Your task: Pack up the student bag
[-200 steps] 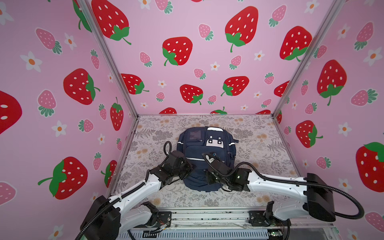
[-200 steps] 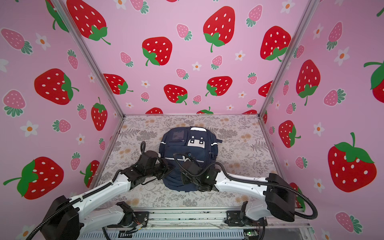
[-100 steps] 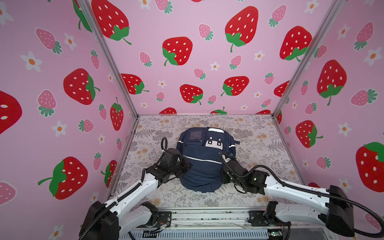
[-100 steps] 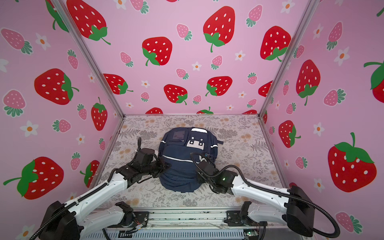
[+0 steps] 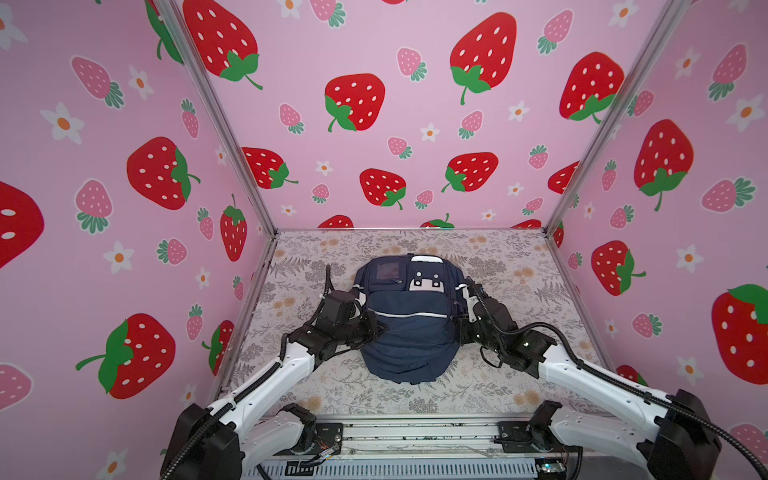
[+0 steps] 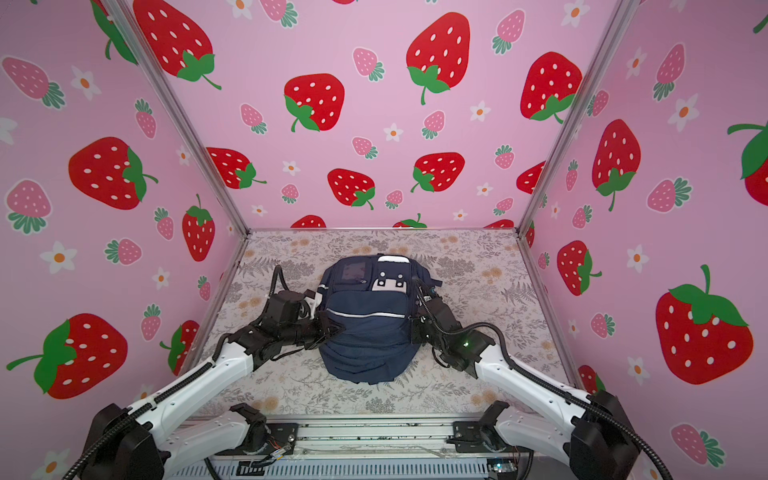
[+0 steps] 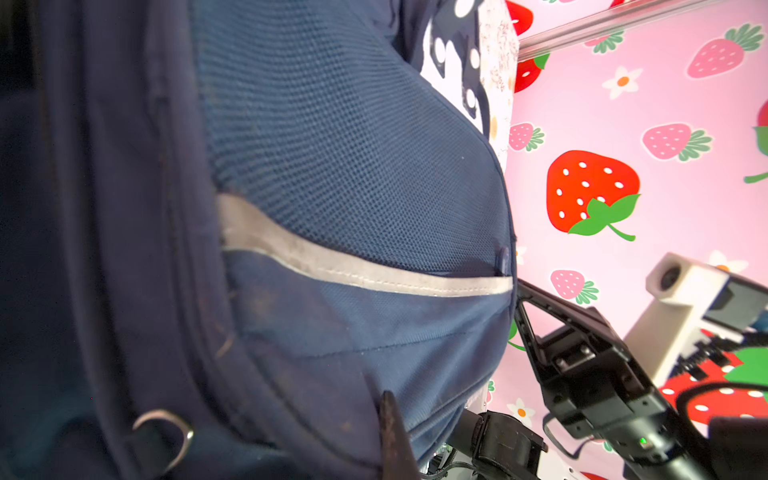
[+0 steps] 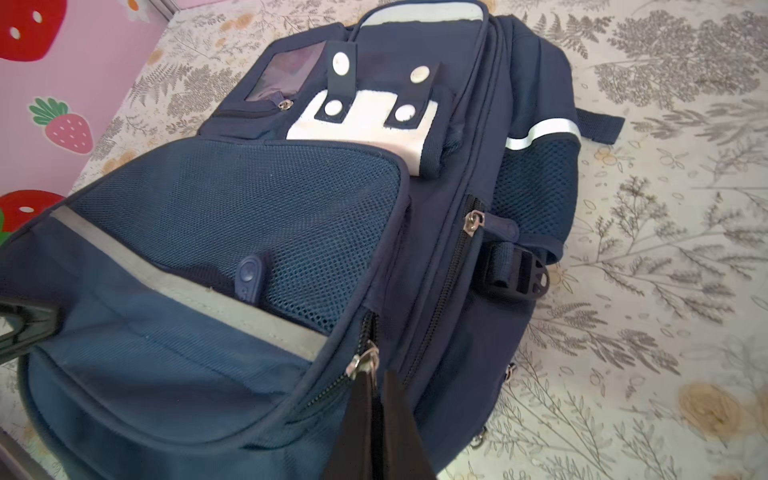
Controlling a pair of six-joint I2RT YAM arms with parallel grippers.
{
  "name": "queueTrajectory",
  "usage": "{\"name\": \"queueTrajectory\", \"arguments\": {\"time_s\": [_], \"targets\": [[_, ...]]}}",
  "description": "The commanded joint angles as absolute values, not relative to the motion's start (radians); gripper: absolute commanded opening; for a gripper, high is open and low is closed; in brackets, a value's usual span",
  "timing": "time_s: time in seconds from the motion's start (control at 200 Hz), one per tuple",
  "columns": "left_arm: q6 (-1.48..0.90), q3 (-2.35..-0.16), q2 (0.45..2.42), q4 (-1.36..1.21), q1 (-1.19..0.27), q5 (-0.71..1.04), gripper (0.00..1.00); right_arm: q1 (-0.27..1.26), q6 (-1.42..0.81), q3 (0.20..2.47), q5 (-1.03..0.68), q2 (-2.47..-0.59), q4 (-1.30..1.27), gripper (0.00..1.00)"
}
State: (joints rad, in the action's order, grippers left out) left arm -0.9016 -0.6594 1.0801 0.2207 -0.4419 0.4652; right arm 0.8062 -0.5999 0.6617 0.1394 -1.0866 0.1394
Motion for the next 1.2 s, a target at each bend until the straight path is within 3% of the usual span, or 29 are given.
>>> {"name": "queueTrajectory", "arguments": {"time_s": [0.0,0.305,0.46,0.51,0.56,0.74,0.94,1.191], "targets": [[-0.785,-0.648,1.032,0.408,-0.361,0.447,0.00,0.675,-0.548,0.631,0.410,-1.112,0.103,0.00],[-0.739,-0.643,1.077,0.390,-0.294,0.504,0.00,0.668,-0.570,0.582,0.322,-1.059,0.127,0.00],[-0.798,-0.659,1.106,0.367,-0.283,0.508,0.00,0.673,-0.575,0.554,0.141,-1.015,0.116,0.00],[-0.847,-0.658,1.092,0.345,-0.299,0.508,0.21,0.688,-0.573,0.555,0.101,-1.017,0.115,0.00],[-0.888,-0.663,1.067,0.342,-0.333,0.473,0.34,0.705,-0.576,0.558,0.100,-1.023,0.121,0.00],[-1.021,-0.686,1.020,0.318,-0.558,0.342,0.56,0.722,-0.585,0.562,0.089,-1.029,0.114,0.00],[-1.167,-0.686,1.076,0.180,-0.746,0.266,0.62,0.727,-0.587,0.561,0.075,-1.034,0.111,0.00],[-1.239,-0.729,1.184,0.049,-0.767,0.233,0.67,0.770,-0.615,0.557,0.041,-1.011,0.093,0.00]]}}
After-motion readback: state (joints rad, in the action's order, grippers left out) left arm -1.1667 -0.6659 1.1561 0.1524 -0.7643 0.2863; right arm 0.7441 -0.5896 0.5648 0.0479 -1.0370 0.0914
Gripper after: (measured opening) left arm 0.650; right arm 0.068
